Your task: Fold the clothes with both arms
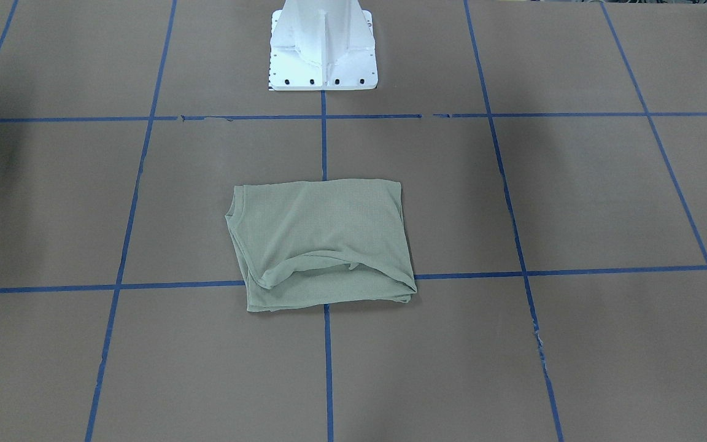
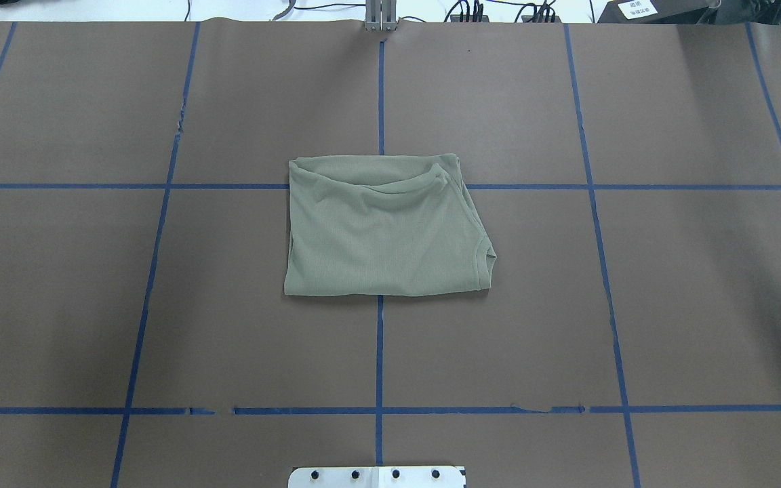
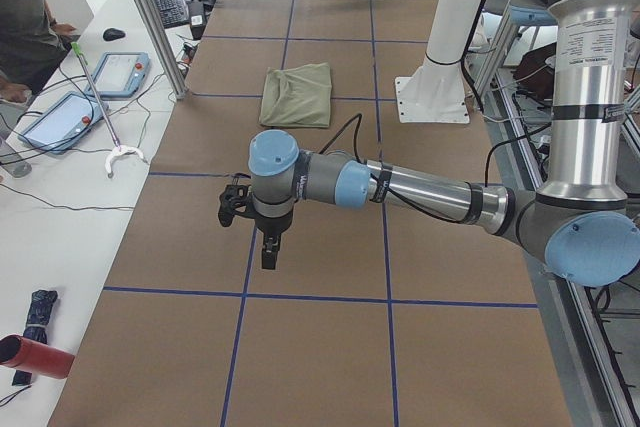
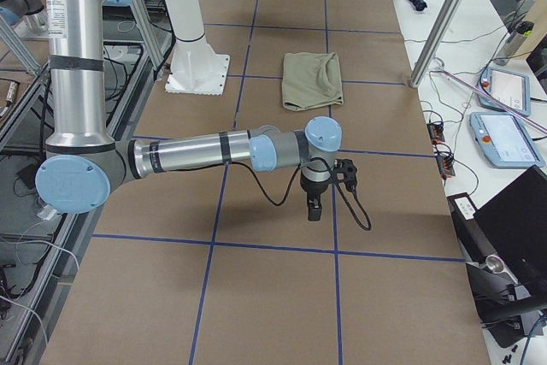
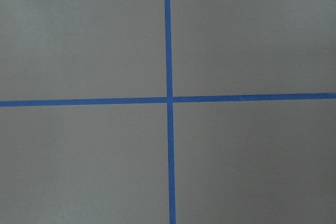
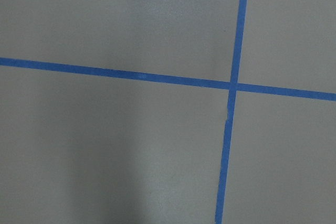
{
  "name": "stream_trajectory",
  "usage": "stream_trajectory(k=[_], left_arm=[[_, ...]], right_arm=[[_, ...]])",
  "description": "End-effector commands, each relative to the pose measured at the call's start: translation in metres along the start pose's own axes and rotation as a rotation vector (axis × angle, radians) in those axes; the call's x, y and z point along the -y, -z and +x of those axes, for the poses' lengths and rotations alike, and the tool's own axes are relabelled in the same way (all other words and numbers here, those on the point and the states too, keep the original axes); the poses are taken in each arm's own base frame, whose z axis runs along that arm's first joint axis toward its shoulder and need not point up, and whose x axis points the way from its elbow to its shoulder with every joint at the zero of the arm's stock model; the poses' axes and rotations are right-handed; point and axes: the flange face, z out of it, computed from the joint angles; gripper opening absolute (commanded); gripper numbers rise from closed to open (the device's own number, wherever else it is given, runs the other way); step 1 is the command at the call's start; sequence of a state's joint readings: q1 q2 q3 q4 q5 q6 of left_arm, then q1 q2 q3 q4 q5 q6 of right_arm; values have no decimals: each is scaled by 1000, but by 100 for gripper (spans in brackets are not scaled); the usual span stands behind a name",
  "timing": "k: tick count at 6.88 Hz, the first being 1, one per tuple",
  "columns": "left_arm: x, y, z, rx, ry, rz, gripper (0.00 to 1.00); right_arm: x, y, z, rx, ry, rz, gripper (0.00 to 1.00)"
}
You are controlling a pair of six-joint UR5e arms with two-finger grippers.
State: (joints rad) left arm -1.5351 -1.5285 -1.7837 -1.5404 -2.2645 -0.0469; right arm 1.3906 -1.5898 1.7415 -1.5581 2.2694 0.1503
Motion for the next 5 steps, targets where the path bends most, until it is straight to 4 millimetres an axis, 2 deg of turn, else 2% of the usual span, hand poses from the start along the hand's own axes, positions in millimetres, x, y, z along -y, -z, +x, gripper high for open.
stream_trajectory(k=[1, 2, 5], left_arm=[[-7, -26, -24, 3, -20, -52, 100], [-8, -35, -31, 1, -15, -65, 100], [-4, -35, -30, -3, -15, -64, 100]], right_arm=[[0, -2, -2, 0, 4, -4, 100], [0, -3, -2, 0, 5, -5, 100], [0, -2, -3, 0, 5, -5, 100]])
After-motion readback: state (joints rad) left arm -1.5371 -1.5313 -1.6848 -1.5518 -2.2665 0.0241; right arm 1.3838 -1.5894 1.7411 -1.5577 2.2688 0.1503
